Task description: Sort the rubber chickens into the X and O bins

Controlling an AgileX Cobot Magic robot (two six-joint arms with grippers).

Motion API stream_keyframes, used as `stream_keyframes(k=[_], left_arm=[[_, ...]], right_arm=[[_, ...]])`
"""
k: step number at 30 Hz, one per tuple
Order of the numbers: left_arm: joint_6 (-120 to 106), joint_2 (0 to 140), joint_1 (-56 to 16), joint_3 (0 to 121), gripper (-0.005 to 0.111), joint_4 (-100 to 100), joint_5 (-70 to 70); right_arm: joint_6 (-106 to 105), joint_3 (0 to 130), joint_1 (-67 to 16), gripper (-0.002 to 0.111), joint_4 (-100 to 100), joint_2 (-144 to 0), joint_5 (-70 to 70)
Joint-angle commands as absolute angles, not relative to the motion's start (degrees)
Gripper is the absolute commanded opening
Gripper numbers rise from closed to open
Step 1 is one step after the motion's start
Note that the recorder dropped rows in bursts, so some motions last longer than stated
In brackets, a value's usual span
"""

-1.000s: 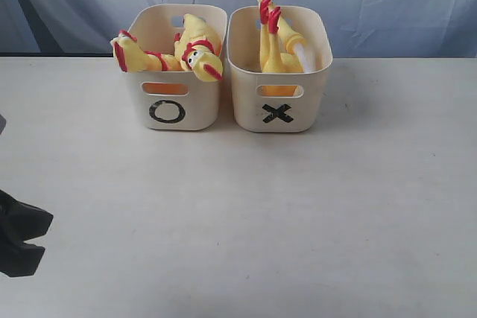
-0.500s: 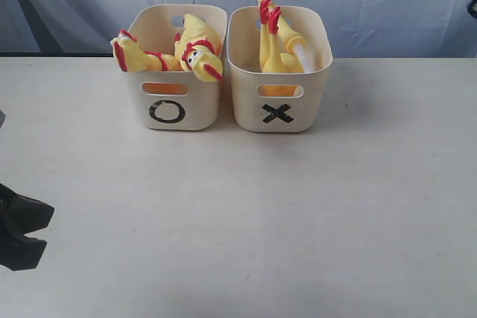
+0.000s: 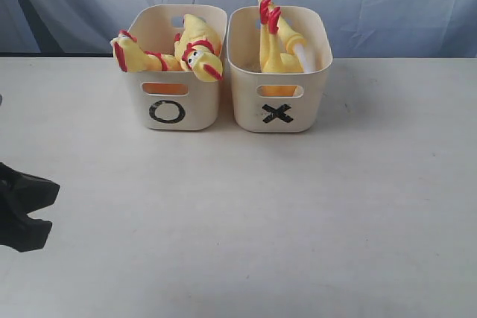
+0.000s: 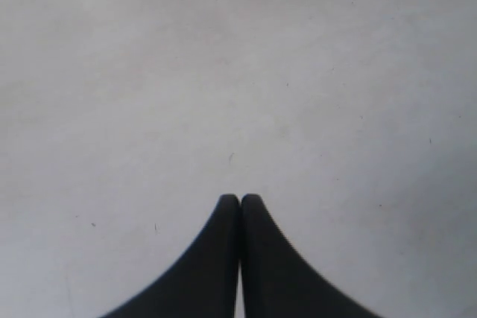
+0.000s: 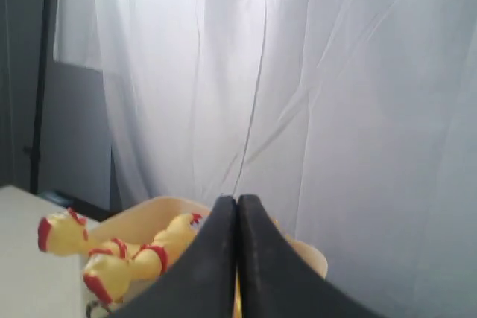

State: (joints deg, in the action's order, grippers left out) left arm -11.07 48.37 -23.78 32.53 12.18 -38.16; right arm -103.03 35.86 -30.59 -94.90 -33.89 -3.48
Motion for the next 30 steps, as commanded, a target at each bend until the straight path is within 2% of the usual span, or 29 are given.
stream_keyframes(k=[1, 16, 21, 24, 30], left_arm=[[-11.11, 47.95, -23.54, 32.23, 0.000, 11.94, -37.53], [-11.11, 45.32, -23.54, 32.23, 0.000, 12.05, -37.42], [-11.11, 28.09, -22.61, 32.23, 0.000, 12.19, -37.42], [-11.11, 16.49, -18.62, 32.23, 0.000, 11.94, -37.42], [-11.11, 4.17, -9.93, 32.23, 0.000, 11.28, -37.31]], right_arm=[[-103.14, 33.97, -30.36, -0.001, -98.22, -24.45, -4.13], [-102.99, 33.97, -30.36, -0.001, -99.95, -5.18, -4.81], [-102.86, 33.97, -30.36, -0.001, -99.95, -4.84, -5.44], [-102.86, 33.97, -30.36, -0.001, -99.95, -4.84, -5.57], [-102.86, 33.97, -29.59, -0.001, -99.95, -4.84, -5.53]])
